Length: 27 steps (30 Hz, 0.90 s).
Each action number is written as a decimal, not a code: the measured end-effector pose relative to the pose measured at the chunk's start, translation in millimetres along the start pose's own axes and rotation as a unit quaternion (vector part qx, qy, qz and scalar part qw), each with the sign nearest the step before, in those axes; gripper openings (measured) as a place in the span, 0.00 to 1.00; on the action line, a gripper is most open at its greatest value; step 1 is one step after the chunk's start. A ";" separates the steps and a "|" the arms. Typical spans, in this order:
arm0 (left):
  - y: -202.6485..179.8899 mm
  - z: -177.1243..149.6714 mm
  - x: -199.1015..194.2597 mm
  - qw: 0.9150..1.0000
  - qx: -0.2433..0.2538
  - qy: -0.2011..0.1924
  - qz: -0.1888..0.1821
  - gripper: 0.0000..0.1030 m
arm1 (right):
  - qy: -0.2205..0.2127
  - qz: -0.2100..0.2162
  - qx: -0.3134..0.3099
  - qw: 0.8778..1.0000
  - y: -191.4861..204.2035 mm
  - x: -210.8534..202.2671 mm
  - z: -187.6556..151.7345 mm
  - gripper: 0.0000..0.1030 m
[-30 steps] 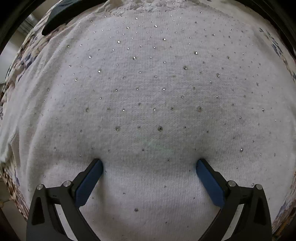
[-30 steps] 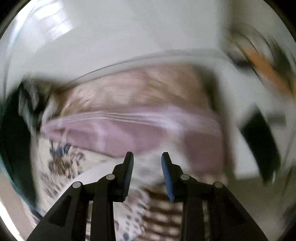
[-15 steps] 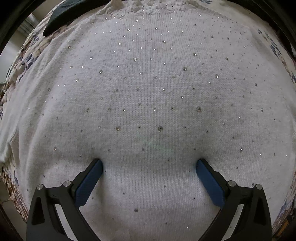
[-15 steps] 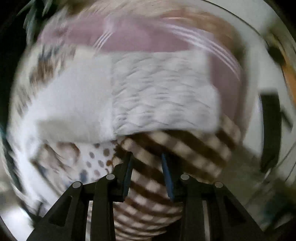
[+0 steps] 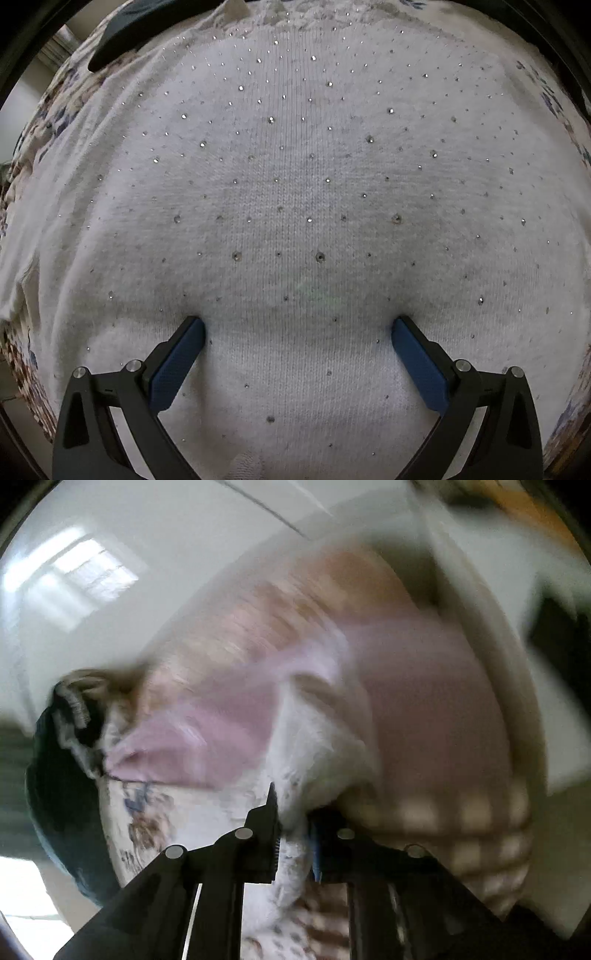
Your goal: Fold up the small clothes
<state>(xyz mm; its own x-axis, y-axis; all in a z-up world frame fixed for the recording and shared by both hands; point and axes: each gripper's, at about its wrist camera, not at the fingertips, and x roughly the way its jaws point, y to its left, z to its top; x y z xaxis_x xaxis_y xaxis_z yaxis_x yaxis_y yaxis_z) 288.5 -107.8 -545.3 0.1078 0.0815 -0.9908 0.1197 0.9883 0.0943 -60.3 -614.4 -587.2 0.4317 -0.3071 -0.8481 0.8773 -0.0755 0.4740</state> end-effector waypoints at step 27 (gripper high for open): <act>171.1 -48.2 -77.2 0.989 -0.097 -0.051 -0.102 1.00 | 0.085 0.193 -0.438 0.874 378.1 -112.0 -326.6 0.13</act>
<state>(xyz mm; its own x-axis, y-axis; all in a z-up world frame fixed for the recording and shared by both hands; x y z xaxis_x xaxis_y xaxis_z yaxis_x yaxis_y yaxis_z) 253.1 61.2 -457.4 0.2003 -0.1262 -0.9716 -0.0422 0.9896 -0.1373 291.5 -298.7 -390.4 0.6909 0.0021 -0.7229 0.4510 0.7803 0.4333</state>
